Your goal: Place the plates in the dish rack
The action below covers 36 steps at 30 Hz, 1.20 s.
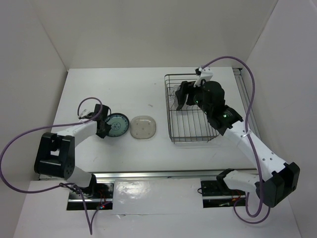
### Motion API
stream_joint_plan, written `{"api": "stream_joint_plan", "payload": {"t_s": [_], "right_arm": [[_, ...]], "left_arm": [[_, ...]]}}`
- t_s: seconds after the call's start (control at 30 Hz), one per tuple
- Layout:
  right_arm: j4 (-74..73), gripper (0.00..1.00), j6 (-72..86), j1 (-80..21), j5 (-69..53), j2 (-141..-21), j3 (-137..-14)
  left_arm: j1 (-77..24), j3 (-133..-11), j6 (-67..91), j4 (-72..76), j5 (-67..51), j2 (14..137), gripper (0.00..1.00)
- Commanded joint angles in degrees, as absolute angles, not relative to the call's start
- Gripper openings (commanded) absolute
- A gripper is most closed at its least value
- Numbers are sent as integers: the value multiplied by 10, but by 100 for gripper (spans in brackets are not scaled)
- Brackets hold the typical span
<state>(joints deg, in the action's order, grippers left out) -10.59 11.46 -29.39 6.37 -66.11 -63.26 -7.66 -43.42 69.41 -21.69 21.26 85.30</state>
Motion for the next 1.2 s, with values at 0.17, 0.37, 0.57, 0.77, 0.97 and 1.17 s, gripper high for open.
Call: {"api": "stream_joint_plan", "payload": {"t_s": [0.17, 0.37, 0.57, 0.77, 0.97, 1.17], "right_arm": [[-64, 81, 112, -299, 58, -628, -626], [-54, 81, 118, -299, 53, -639, -626], [-35, 81, 118, -299, 27, -650, -621], [44, 81, 124, -292, -152, -679, -600], [153, 81, 147, -292, -268, -747, -605], [145, 81, 113, -292, -317, -818, -649]], "left_arm": [[-34, -436, 681, -267, 205, 867, 0], [-34, -456, 619, -254, 239, 771, 0], [-50, -471, 550, -198, 201, 689, 0], [-112, -419, 479, -85, 175, 554, 0], [-163, -347, 433, 27, 118, 461, 0], [-188, -292, 401, 156, 20, 413, 0]]}}
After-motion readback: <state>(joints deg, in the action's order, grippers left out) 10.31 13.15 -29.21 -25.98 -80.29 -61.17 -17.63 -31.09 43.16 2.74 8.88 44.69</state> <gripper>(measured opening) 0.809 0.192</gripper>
